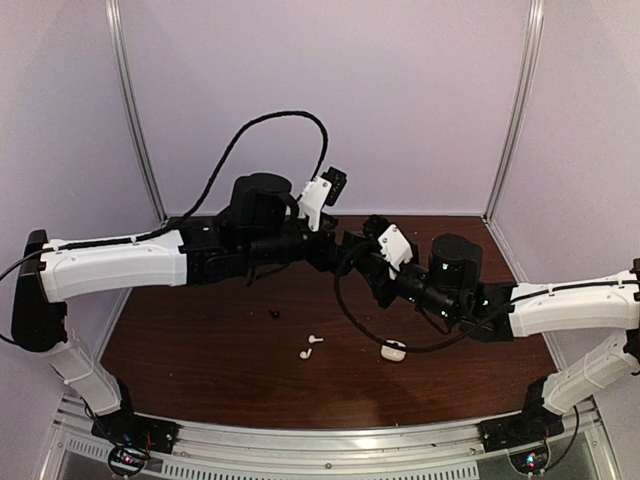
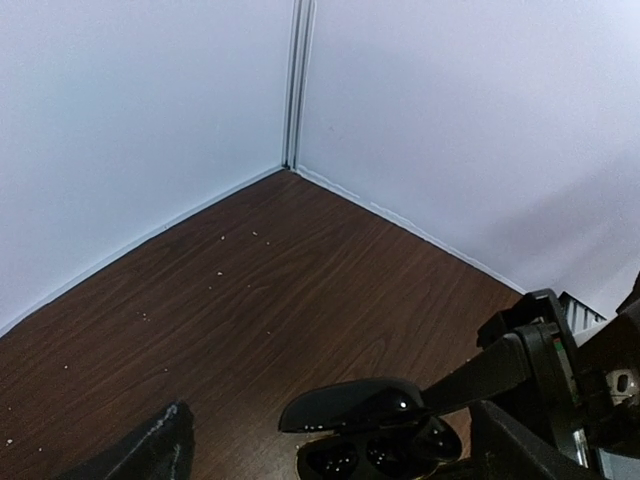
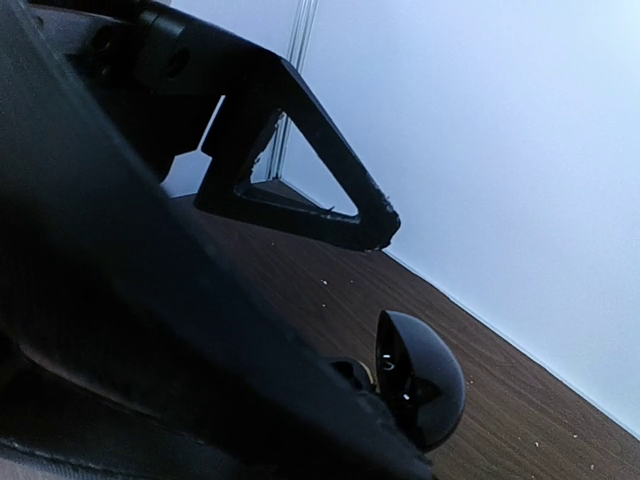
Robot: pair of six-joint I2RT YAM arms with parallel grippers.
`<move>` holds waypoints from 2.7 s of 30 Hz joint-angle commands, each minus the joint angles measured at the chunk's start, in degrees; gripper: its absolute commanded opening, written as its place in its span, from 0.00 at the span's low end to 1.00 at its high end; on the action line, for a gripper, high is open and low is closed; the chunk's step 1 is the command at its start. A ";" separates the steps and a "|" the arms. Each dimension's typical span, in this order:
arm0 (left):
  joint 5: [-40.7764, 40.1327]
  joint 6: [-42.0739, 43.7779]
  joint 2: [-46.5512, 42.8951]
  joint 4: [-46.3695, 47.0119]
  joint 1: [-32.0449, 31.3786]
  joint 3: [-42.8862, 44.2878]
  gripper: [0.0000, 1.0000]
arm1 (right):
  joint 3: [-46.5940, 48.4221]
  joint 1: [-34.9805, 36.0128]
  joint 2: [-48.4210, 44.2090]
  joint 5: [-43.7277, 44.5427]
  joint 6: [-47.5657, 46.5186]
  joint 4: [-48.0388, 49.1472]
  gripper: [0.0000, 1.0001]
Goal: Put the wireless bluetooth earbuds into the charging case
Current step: Adjust the right earbud in the right side groove of the charging case, then pick up the left earbud from the center of the board.
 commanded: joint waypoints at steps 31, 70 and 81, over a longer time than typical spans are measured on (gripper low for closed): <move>-3.99 -1.71 -3.29 -1.59 0.95 -3.58 0.98 | -3.10 0.32 -4.55 -0.81 -1.09 5.56 0.00; 6.16 -6.40 -7.17 -17.54 21.40 -16.99 0.83 | -14.50 -10.73 -14.66 -23.44 9.97 11.71 0.00; 5.02 27.87 3.13 -32.59 21.38 -9.29 0.86 | -15.21 -11.95 -14.57 -25.42 10.30 11.95 0.00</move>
